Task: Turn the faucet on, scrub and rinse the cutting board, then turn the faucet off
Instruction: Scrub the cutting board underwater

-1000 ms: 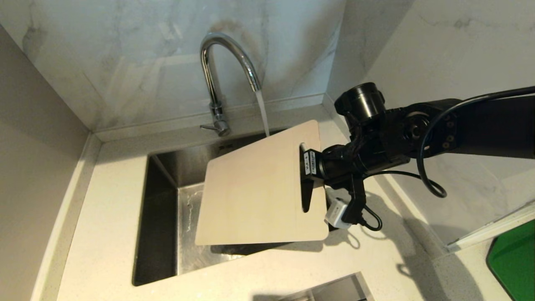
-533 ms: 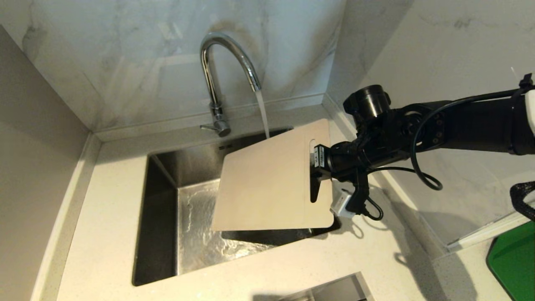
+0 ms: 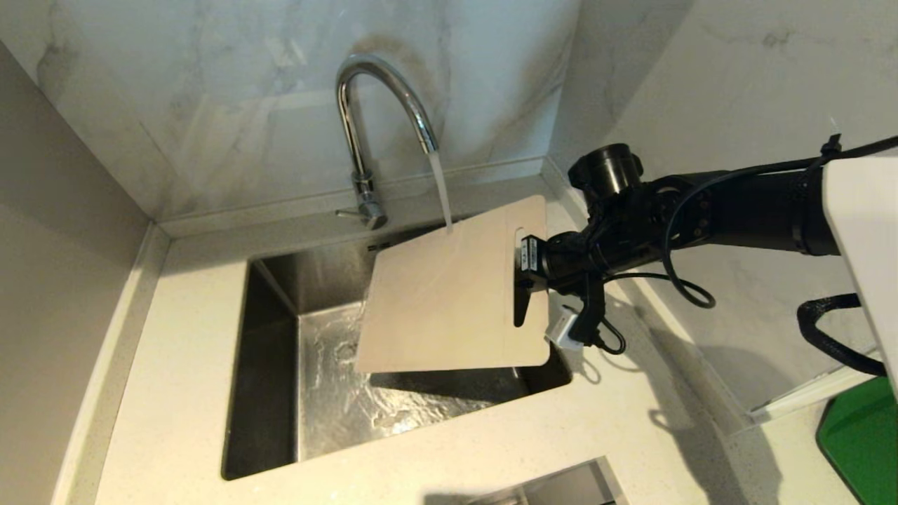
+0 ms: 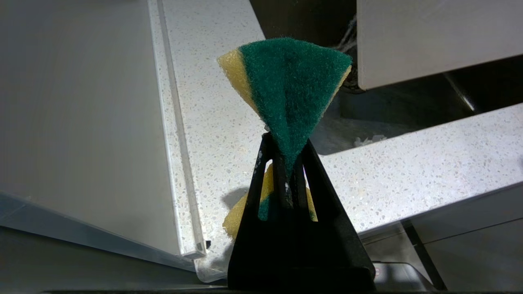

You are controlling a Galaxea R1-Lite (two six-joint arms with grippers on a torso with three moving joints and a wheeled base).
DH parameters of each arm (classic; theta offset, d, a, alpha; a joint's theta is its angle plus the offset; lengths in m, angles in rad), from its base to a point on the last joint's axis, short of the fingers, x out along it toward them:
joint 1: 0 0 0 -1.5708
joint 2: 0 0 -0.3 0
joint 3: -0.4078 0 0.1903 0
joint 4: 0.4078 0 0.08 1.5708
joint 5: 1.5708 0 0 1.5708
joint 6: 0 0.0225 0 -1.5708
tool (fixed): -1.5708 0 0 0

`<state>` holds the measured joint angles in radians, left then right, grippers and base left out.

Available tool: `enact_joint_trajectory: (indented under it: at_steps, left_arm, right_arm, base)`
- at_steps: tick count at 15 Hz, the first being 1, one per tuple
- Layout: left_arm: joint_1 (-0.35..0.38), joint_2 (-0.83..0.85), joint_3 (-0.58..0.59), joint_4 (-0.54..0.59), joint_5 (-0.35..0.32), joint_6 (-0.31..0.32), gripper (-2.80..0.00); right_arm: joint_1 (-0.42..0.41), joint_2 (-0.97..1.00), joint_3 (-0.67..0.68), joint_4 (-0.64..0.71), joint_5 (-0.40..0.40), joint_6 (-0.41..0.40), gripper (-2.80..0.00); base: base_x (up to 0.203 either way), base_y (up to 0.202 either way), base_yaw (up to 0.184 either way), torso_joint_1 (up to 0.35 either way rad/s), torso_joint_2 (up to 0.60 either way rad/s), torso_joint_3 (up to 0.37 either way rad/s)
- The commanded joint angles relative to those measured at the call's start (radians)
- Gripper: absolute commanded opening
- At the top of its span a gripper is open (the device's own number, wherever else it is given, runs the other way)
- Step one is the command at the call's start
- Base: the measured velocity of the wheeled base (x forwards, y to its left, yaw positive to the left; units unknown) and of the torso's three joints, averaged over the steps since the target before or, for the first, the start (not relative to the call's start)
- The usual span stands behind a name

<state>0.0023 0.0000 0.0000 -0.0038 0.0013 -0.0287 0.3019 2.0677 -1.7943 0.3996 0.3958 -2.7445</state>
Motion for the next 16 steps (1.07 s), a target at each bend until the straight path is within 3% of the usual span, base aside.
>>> enact_joint_trajectory:
  at_steps: [1, 9, 16]
  left_arm:
    - [-0.001, 0.002, 0.003, -0.001, 0.000, 0.000, -2.80]
    - [0.001, 0.002, 0.003, -0.001, 0.000, 0.000, -2.80]
    - [0.000, 0.002, 0.003, -0.001, 0.000, 0.000, -2.80]
  right_arm:
    - [0.000, 0.050, -0.059, 0.009, 0.006, -0.016, -2.80]
    - [0.003, 0.141, -0.178, 0.035, 0.023, -0.016, -2.80]
    - [0.022, 0.173, -0.182, 0.004, 0.024, -0.012, -2.80]
  base:
    - [0.000, 0.000, 0.000, 0.000, 0.00, 0.000]
    - [0.000, 0.000, 0.000, 0.000, 0.00, 0.000]
    - [0.000, 0.000, 0.000, 0.000, 0.00, 0.000]
